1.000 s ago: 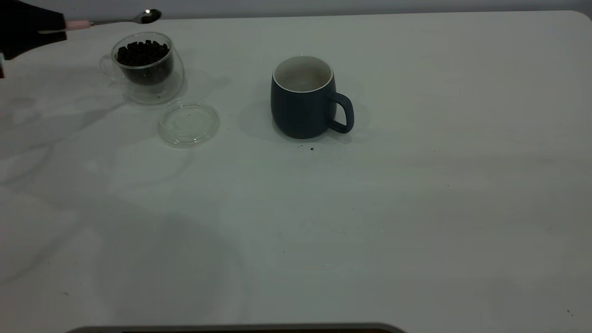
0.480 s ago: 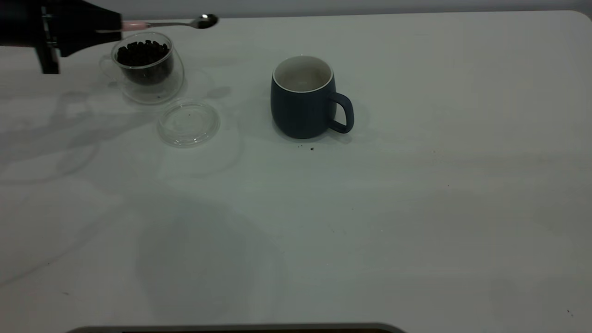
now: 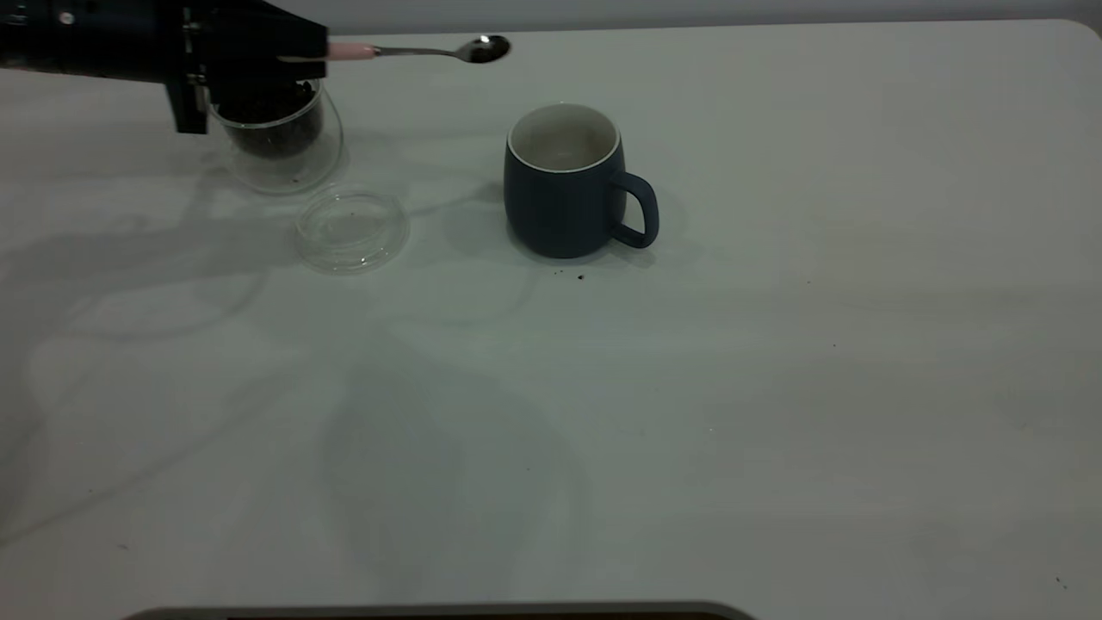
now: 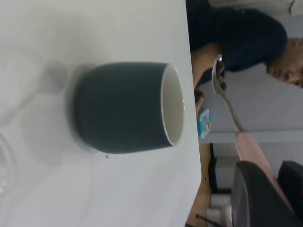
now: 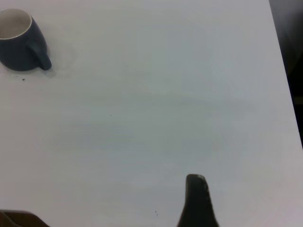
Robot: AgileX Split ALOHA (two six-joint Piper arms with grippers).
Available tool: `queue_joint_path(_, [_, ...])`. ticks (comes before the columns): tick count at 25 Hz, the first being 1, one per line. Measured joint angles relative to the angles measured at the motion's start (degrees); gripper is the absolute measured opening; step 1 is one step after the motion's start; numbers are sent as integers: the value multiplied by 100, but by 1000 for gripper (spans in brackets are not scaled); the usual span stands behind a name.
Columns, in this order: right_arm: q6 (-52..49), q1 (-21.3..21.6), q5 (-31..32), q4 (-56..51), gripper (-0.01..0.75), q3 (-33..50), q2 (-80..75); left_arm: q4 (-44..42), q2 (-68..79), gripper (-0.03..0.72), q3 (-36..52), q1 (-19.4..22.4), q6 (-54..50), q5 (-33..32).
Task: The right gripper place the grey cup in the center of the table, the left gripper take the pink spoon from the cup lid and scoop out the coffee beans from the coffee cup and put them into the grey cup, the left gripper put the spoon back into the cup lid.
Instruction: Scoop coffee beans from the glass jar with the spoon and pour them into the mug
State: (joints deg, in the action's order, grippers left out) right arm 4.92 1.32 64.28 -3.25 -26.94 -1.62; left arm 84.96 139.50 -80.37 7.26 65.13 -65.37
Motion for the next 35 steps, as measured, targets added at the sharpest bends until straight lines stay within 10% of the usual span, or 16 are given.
queue_joint_path(20, [0,0,0,0,591,0,0,-24,0,127,0,-594,484,586])
queue_joint_path(35, [-1,0,0,0,591,0,0,-24,0,127,0,-596,3332,934])
